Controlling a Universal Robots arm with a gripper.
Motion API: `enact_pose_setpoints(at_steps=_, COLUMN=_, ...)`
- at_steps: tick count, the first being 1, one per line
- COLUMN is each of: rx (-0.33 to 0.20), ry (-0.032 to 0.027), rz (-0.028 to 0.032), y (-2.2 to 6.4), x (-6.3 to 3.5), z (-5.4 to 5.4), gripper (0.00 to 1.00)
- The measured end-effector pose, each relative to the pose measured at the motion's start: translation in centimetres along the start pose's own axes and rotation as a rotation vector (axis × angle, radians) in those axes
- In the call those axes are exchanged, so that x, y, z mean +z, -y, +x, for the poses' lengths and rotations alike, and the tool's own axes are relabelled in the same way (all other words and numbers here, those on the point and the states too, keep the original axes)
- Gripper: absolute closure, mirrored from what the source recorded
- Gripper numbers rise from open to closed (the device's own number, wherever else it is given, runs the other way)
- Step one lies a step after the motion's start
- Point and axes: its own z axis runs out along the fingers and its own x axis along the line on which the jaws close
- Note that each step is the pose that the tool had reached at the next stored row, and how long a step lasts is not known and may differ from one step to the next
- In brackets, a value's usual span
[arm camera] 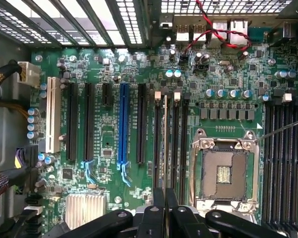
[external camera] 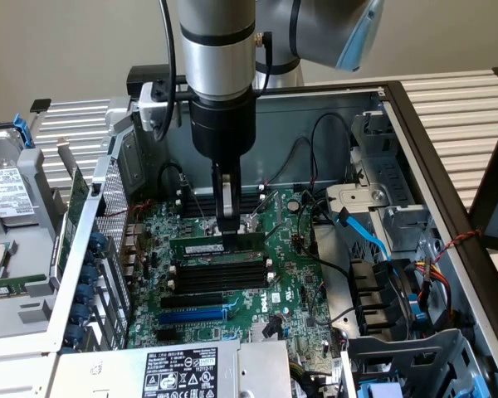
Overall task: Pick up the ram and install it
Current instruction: 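Insert the ram into the slot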
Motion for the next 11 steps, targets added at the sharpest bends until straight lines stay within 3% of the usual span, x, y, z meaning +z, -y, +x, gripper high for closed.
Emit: enact_pose_setpoints(at_steps=11, rx=0.0, ry=-0.0001, rz=0.0, y=0.0, x=1.14, z=0.03, gripper=0.87)
